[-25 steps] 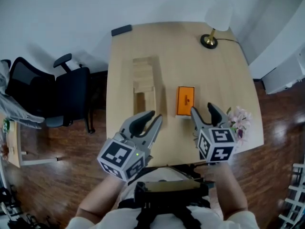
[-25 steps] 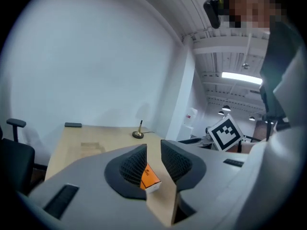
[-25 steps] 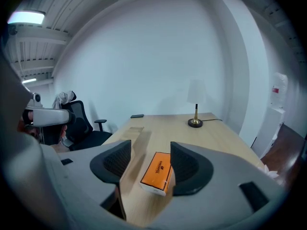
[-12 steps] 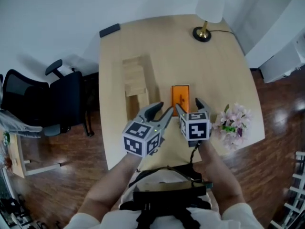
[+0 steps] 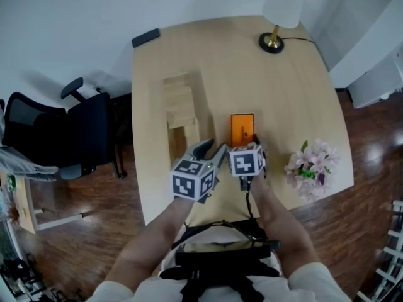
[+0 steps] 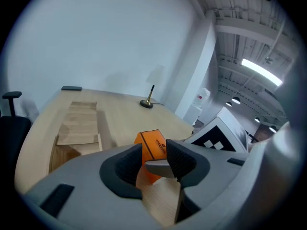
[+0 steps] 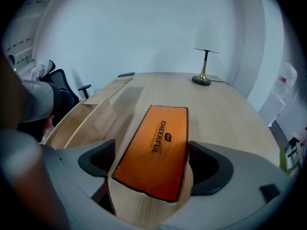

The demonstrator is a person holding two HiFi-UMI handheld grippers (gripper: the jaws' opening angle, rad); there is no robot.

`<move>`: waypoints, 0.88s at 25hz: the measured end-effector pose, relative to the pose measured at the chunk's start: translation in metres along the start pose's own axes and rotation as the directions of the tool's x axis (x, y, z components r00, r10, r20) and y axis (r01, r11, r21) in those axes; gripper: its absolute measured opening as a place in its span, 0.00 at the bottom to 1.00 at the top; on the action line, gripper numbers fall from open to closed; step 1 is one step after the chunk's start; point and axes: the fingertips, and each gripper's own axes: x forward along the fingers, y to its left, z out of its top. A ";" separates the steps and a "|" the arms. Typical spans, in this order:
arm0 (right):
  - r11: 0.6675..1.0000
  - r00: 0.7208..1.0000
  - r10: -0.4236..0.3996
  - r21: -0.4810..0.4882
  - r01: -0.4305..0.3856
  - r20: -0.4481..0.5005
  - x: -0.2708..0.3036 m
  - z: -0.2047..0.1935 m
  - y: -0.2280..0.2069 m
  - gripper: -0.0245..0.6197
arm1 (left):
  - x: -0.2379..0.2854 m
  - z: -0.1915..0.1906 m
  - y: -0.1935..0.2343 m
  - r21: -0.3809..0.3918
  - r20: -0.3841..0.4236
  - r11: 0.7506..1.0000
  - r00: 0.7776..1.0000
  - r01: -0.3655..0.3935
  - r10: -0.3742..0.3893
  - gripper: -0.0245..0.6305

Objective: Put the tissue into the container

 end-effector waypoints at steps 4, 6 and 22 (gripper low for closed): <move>0.999 0.999 -0.015 0.032 0.016 -0.032 0.011 -0.011 -0.006 0.78 | 0.008 -0.010 0.005 -0.018 -0.036 1.000 0.999 -0.016 0.015 0.28; 0.997 0.999 0.011 0.074 -0.007 -0.050 0.014 -0.017 -0.006 0.78 | 0.010 -0.012 0.004 -0.023 -0.042 1.000 0.999 -0.013 0.012 0.28; 0.996 0.997 0.022 0.090 -0.028 0.068 -0.028 0.009 -0.012 0.65 | -0.026 0.018 -0.005 -0.045 0.082 0.999 0.997 -0.005 0.009 0.28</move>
